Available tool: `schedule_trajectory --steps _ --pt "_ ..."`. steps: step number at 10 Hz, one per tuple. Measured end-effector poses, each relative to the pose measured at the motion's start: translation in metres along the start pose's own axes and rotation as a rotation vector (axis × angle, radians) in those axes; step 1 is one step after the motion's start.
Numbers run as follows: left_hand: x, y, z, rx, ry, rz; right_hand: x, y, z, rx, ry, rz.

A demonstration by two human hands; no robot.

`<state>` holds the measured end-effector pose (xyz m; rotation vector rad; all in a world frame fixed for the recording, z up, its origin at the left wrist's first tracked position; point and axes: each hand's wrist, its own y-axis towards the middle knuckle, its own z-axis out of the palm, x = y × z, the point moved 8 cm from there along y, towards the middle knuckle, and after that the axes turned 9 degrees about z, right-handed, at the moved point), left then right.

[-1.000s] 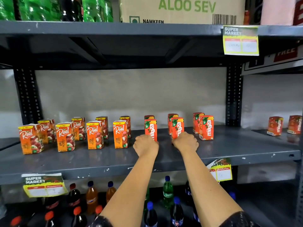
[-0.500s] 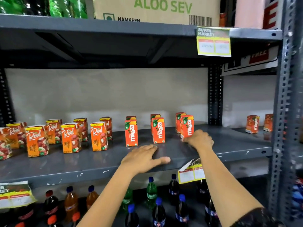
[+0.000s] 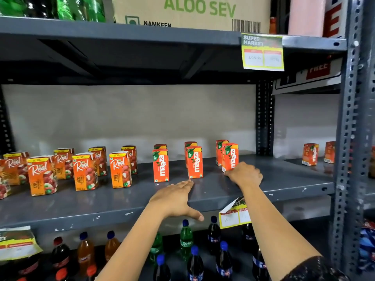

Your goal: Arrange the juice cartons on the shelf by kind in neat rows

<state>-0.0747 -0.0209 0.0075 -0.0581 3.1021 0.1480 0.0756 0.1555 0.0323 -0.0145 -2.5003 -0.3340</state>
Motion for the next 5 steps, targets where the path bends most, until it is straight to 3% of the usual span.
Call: schedule_trajectory --steps 3,4,5 --pt "-0.001 -0.016 -0.005 -0.035 0.029 0.082 -0.005 -0.019 -0.002 0.099 0.027 0.054" --pt "0.013 -0.047 -0.008 -0.047 -0.121 0.13 0.022 -0.051 -0.01 0.135 0.202 -0.038" --pt "0.047 -0.078 -0.047 -0.28 -0.168 0.049 0.078 -0.095 -0.039 -0.074 0.504 -0.325"
